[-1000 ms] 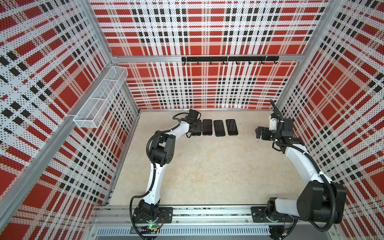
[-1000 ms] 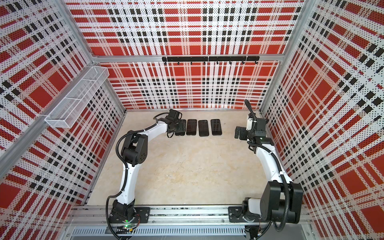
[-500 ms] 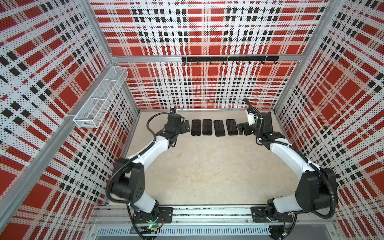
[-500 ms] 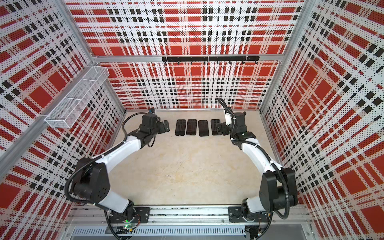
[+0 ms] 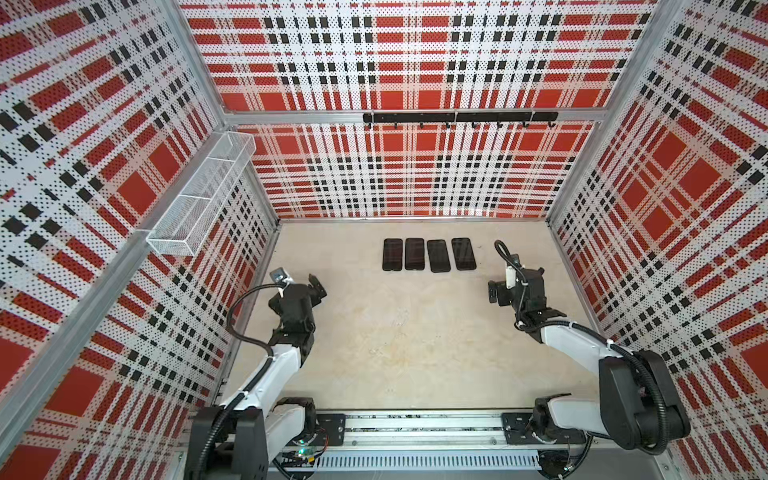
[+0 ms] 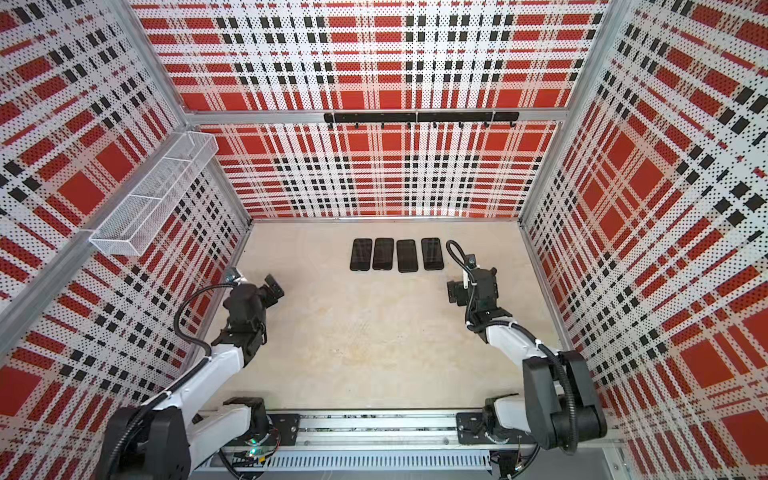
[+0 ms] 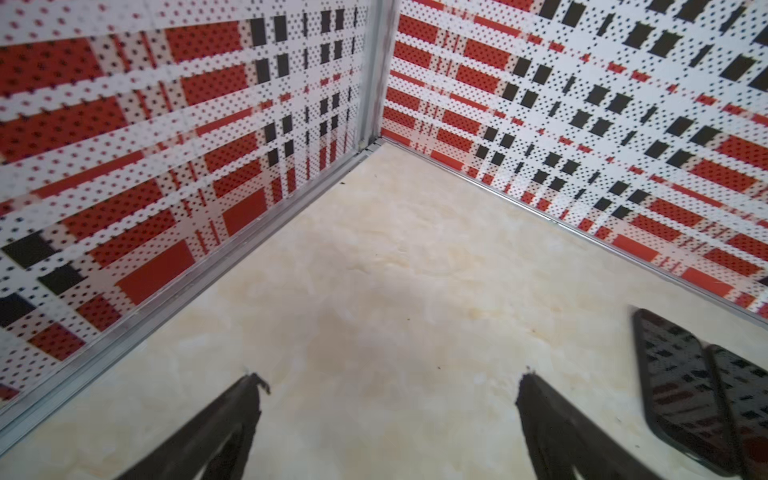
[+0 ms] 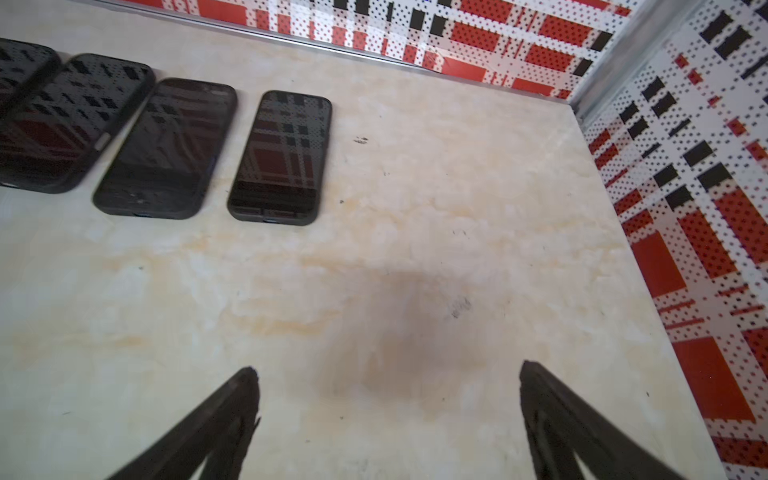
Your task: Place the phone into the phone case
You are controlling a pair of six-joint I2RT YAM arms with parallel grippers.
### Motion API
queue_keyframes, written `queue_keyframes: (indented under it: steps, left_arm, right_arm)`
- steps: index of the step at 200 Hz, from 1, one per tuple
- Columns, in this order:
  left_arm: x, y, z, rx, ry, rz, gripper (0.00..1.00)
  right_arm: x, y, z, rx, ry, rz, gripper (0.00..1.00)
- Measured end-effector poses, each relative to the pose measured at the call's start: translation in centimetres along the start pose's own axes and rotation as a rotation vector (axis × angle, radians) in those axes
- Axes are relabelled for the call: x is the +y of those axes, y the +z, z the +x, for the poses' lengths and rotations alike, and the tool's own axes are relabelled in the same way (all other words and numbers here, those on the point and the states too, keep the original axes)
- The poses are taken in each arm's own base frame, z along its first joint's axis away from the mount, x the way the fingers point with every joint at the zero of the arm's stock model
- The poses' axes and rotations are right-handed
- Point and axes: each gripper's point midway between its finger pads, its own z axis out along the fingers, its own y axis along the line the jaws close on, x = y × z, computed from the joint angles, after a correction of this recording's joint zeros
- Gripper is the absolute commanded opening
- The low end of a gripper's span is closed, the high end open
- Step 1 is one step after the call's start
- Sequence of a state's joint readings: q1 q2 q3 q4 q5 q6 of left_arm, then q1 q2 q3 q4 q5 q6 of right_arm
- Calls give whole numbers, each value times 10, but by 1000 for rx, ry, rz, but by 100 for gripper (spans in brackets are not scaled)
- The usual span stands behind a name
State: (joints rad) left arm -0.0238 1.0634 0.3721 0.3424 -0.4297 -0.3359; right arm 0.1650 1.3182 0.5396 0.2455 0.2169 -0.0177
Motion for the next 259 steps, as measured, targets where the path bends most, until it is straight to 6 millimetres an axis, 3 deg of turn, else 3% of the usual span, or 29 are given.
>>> queue_keyframes:
  steps: [16,59,97,135,161,192,259]
  left_arm:
    - [10,4,13,-1,13,-25,98]
    - [10,26,24,-26,64,-49,98]
    - [5,31,15,-114,61,-20,98]
    - [-7,36,5,-194,86,18,98]
    - [-17,30,11,-223,124,53,98]
    - [-14,20,23,-246,152,61,98]
    - [-17,13,2,-334,127,76,98]
  right_arm:
    - [-4,1,8,-21,7,24,100]
    - [-6,4,8,-163,32,49,100]
    - [-8,1,10,-268,55,65,100]
    - [-23,2,9,-332,102,91,100]
    - [-23,0,3,-364,113,77,100]
    - [-27,-2,-1,-384,135,93,100]
    - [-32,-2,-2,-386,156,116,100]
